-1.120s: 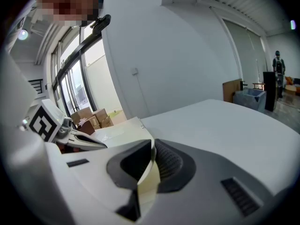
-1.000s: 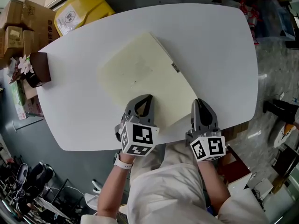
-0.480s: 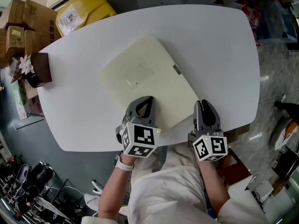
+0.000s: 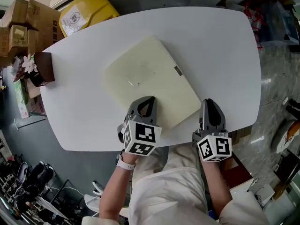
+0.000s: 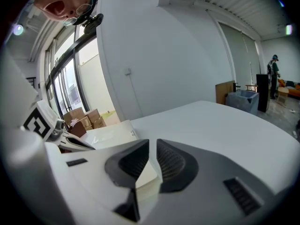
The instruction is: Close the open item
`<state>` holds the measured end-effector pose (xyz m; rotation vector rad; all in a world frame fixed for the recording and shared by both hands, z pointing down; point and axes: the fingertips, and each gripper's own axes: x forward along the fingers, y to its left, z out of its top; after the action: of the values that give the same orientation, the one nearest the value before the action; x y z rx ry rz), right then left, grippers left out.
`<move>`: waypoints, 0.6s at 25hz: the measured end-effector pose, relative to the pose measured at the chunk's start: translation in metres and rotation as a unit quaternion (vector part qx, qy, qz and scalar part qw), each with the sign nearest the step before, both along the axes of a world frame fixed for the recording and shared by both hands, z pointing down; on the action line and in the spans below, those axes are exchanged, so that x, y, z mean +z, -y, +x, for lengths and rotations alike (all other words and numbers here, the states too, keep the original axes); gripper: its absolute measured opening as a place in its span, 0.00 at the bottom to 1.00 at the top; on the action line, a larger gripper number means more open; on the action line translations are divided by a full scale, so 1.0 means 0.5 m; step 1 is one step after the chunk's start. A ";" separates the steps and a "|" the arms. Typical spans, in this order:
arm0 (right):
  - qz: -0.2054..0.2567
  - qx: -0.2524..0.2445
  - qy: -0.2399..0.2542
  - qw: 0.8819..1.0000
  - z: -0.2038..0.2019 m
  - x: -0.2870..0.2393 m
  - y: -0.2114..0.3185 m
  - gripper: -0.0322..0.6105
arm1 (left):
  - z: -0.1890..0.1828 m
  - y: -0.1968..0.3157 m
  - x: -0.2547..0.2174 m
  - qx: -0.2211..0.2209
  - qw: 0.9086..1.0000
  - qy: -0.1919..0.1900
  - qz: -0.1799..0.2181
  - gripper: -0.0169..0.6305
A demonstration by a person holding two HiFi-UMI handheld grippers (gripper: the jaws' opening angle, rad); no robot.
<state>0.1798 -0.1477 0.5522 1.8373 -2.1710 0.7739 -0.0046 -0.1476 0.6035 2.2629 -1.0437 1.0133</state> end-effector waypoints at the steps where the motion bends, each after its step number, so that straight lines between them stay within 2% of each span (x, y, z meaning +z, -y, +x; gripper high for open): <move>1: 0.000 -0.002 0.000 1.000 -0.004 0.000 -0.002 0.15 | 0.000 0.001 0.000 0.000 1.000 0.000 -0.001 0.07; 5: -0.003 -0.009 0.002 1.000 -0.022 -0.004 -0.010 0.13 | -0.001 0.001 -0.002 -0.004 1.000 0.010 0.009 0.07; 8: 0.002 -0.014 0.003 1.000 -0.027 -0.016 -0.014 0.12 | -0.003 0.001 -0.007 -0.012 1.000 0.000 0.010 0.07; 15: 0.017 -0.011 -0.003 1.000 -0.010 -0.054 -0.022 0.11 | -0.009 -0.002 -0.033 -0.010 1.000 0.000 0.016 0.07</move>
<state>0.1750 -0.1367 0.5254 1.8260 -2.2107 0.7312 -0.0091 -0.1466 0.5870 2.2726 -1.0878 0.9952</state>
